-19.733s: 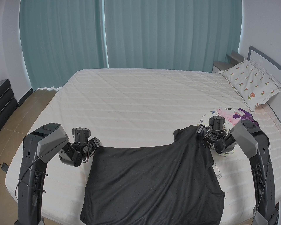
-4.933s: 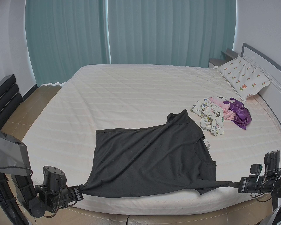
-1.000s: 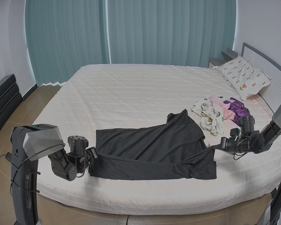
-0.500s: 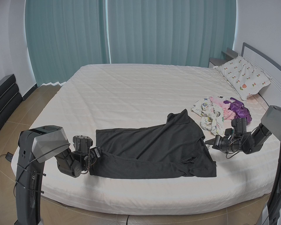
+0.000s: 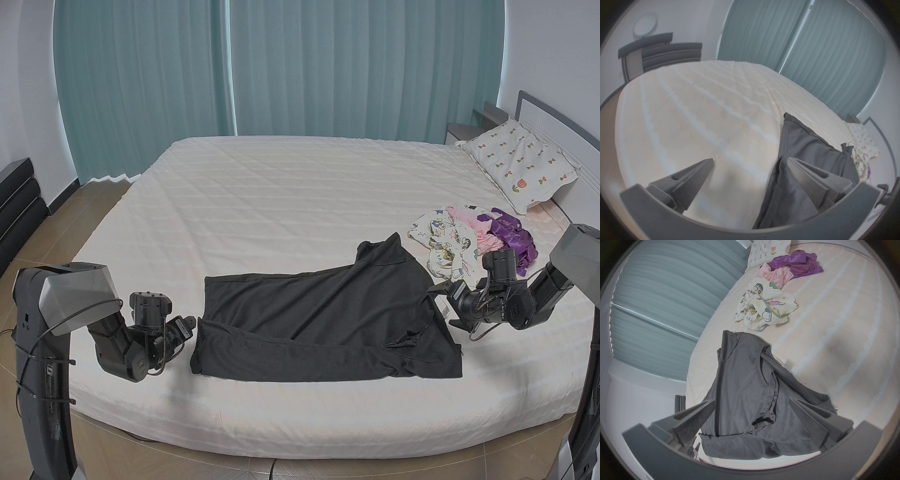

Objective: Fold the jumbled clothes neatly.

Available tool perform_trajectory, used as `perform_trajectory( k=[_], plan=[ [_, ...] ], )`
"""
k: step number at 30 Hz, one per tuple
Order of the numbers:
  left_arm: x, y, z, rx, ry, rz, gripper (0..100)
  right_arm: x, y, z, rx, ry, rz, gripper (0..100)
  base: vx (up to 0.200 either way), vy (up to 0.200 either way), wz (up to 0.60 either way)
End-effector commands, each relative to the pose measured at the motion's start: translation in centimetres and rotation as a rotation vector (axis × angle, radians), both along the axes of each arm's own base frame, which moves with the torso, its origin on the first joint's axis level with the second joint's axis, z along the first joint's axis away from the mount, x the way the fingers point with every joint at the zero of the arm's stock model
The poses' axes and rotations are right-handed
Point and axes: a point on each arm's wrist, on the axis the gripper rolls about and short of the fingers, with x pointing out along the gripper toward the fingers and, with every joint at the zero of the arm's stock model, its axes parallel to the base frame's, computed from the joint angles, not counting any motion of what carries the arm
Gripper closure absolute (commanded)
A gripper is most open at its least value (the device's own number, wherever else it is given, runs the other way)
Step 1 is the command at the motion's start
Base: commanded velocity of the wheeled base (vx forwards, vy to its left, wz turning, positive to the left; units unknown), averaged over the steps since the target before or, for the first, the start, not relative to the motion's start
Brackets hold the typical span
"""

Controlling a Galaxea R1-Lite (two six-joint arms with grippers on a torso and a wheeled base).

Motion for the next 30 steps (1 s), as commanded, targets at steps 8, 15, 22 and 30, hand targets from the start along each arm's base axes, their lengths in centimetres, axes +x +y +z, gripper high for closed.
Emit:
perform_trajectory(
  k=[8,15,22,30],
  plan=[
    [-7.6,-0.3,2.6,-0.270,0.007,0.056,0,2.1,6.4,-4.4,-0.097,0.044,-0.030,0,0.000,0.000,0.00],
    [-7.7,-0.2,1.6,-0.279,0.000,0.059,0,3.3,6.6,-6.0,-0.117,0.049,-0.047,0,0.000,0.000,0.00],
    [-7.9,-0.2,1.2,-0.277,0.015,0.062,0,3.3,6.1,-6.8,-0.124,0.066,-0.055,0,0.000,0.000,0.00],
    [-7.9,-0.2,0.9,-0.274,0.023,0.064,0,3.6,6.2,-7.2,-0.124,0.065,-0.057,100,0.000,0.000,0.00]
  ],
)
